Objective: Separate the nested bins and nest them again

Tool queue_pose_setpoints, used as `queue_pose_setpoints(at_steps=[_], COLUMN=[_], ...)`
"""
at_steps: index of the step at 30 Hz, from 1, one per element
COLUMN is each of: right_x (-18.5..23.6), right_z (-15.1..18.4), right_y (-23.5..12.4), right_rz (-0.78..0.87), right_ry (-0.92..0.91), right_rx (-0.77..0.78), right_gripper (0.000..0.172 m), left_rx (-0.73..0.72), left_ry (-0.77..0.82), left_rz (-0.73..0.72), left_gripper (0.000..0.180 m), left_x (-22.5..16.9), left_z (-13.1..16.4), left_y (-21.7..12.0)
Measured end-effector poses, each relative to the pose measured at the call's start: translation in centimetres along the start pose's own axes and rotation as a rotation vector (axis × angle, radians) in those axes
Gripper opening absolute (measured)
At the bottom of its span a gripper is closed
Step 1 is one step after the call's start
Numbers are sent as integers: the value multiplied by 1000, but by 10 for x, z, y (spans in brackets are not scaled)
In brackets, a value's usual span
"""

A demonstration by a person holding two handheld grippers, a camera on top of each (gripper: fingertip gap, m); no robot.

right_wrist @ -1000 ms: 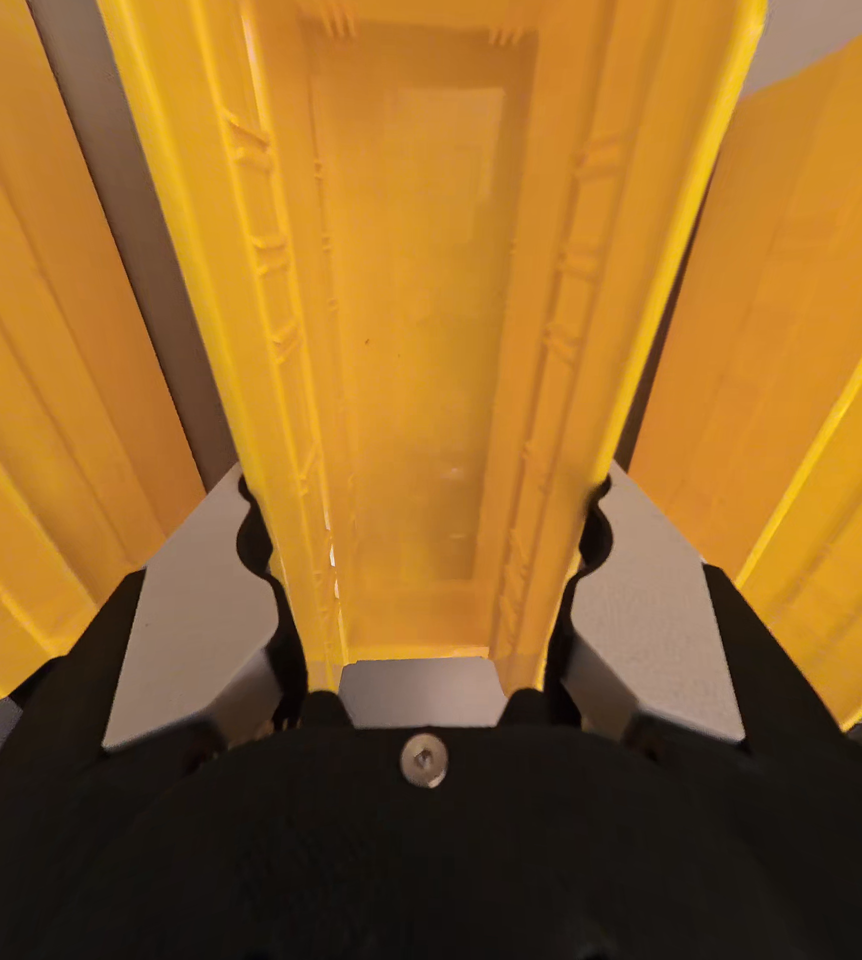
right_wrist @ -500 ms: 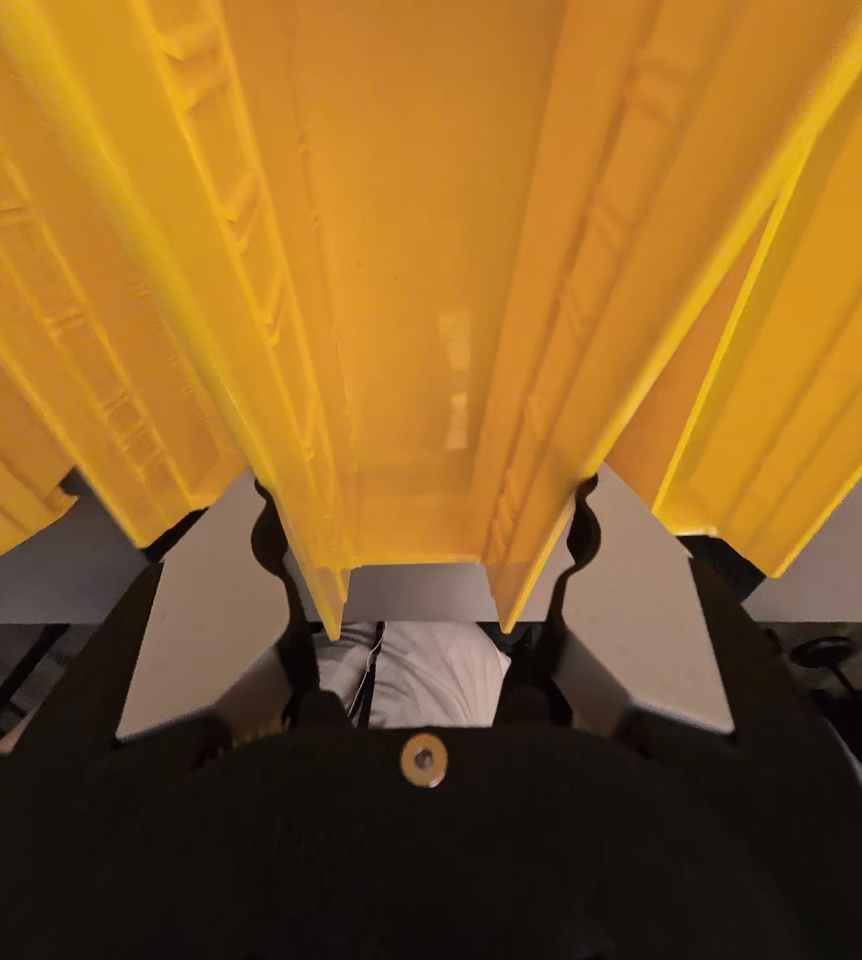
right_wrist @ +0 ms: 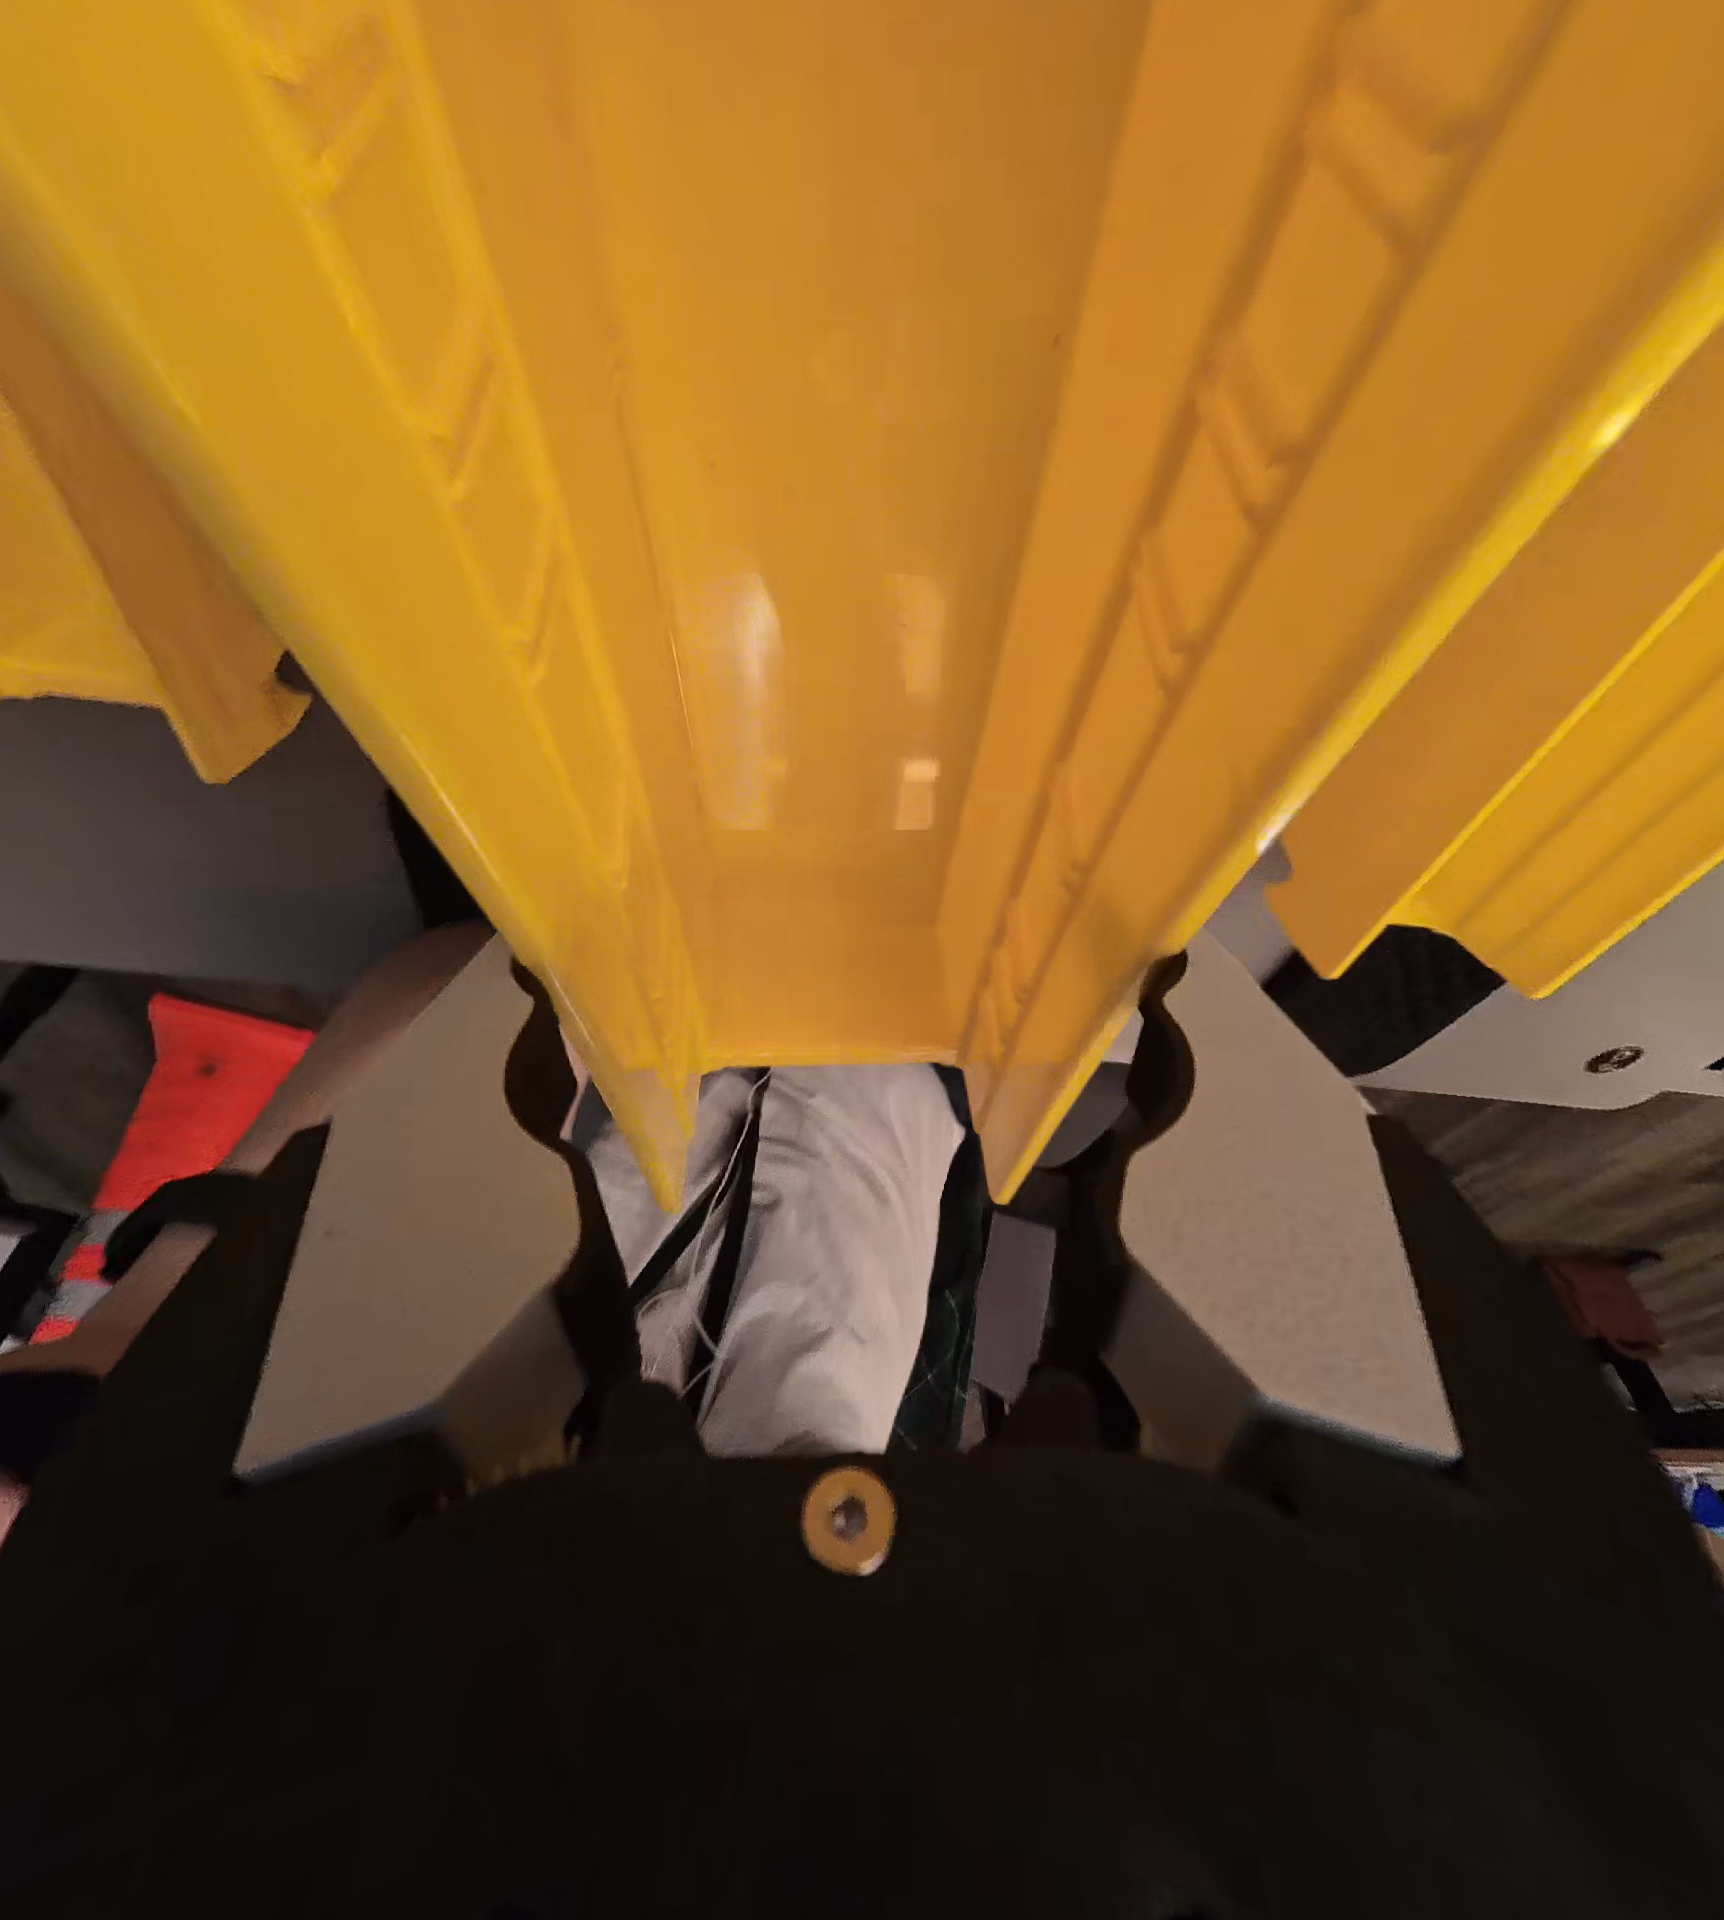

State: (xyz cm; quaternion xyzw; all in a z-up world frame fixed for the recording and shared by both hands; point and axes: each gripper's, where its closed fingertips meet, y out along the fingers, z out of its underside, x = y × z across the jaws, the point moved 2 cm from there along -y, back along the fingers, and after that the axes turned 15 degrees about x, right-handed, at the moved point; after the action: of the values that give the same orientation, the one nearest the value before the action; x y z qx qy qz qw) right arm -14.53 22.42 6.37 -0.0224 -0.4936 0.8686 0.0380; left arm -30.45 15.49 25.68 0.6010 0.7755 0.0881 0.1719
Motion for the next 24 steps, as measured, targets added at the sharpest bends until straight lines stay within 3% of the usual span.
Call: queue_pose_setpoints(at_steps=[10, 24], right_x=[39, 44], right_z=[-27, -66], right_y=[31, 51], right_rz=[-205, -155], right_ry=[18, 88], right_rx=[72, 54], right_gripper=[113, 114], left_rx=[-21, -45], left_ry=[-6, -18], left_rz=[19, 35], left_gripper=[60, 59], left_x=[-3, -1], left_z=[-4, -8], left_y=[-7, -12])
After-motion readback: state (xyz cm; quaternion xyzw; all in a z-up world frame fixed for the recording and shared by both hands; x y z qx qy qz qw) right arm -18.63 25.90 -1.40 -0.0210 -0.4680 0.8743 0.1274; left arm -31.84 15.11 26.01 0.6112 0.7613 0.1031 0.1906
